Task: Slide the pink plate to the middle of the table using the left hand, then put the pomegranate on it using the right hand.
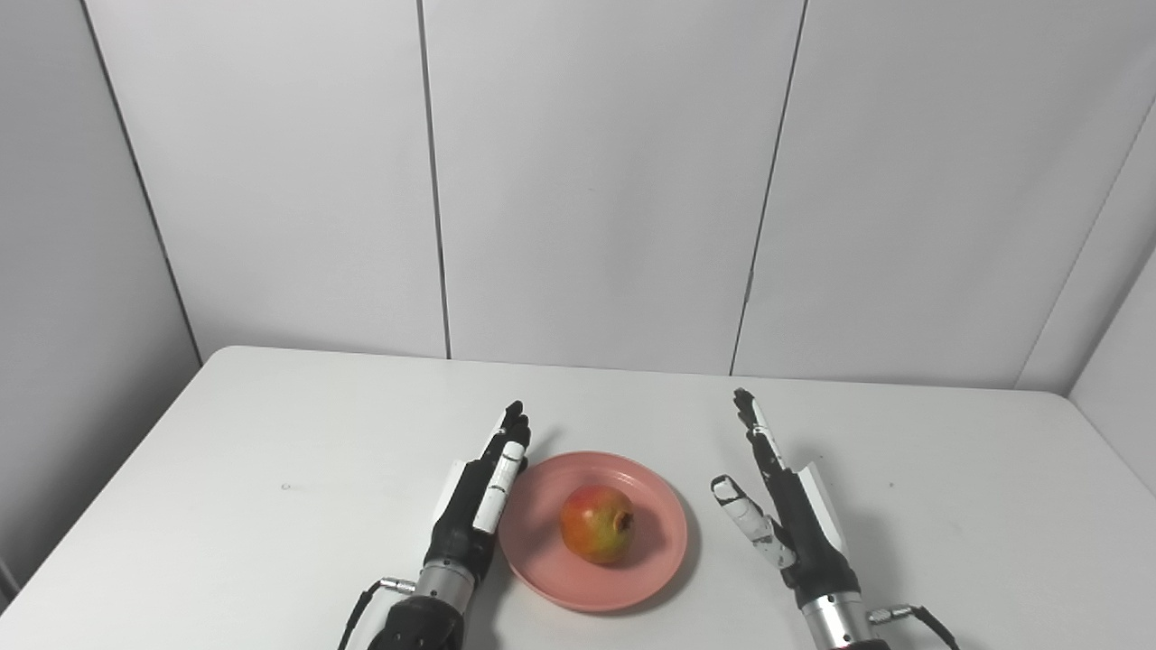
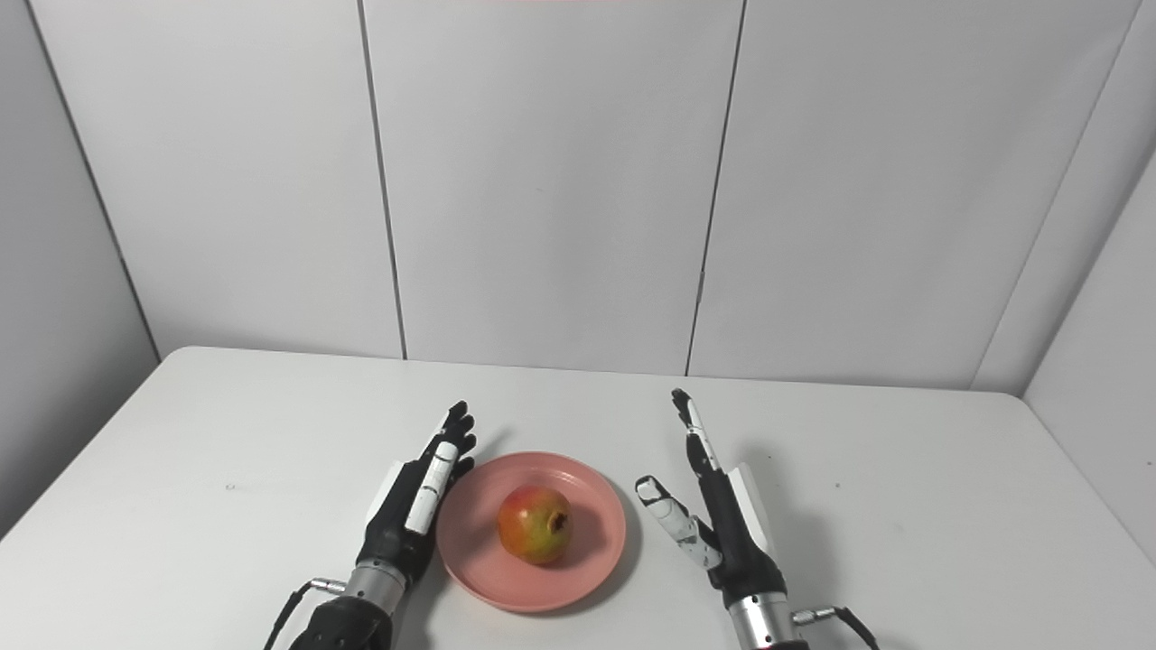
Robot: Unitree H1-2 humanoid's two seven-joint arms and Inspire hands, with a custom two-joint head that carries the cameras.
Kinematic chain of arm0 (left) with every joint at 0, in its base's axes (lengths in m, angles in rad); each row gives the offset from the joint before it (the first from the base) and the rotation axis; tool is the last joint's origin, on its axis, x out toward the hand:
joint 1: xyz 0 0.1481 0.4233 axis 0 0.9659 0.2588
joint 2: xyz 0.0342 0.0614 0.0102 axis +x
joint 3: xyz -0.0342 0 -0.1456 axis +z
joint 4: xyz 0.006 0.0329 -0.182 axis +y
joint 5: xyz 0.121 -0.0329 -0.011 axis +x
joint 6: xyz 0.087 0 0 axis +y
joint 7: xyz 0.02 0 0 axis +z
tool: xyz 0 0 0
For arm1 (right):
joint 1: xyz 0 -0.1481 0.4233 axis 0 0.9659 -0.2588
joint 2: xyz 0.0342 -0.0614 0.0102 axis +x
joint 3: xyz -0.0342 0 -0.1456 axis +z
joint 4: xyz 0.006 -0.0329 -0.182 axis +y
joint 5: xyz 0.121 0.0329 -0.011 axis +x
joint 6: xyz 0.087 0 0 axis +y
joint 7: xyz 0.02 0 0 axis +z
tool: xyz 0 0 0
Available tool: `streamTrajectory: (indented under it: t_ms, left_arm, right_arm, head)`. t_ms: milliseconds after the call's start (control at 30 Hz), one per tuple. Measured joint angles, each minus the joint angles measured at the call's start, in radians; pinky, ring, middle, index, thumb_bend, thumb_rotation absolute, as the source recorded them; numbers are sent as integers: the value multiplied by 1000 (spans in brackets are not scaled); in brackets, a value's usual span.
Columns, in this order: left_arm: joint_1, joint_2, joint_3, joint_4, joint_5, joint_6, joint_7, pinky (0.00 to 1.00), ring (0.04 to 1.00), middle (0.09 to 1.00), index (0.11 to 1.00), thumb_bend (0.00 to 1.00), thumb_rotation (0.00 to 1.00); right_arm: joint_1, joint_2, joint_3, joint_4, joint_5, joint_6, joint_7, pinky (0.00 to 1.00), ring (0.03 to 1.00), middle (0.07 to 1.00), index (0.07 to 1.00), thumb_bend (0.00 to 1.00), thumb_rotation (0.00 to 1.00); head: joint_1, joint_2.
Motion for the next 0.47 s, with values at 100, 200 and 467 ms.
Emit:
streamTrajectory:
  t_ms: [100, 200, 467]
  left_arm:
    - [0, 2, 3, 1, -2, -1, 0, 957, 981, 999, 1000, 547, 1000]
    - [-2, 2, 5, 4, -6, -2, 0, 956, 981, 1000, 1000, 546, 1000]
    - [-1, 5, 18, 1, -21, -2, 1, 964, 982, 1000, 1000, 558, 1000]
  right_arm:
    - [-1, 11, -29, 3, 52, 55, 15, 1000, 1000, 1000, 1000, 577, 1000]
    - [-2, 15, -37, 5, 75, 65, 26, 1000, 1000, 1000, 1000, 565, 1000]
    - [-3, 32, -57, 8, 111, 65, 31, 1000, 1000, 1000, 1000, 589, 1000]
  head:
    - [-5, -2]
    - [-8, -3]
    - [-12, -3]
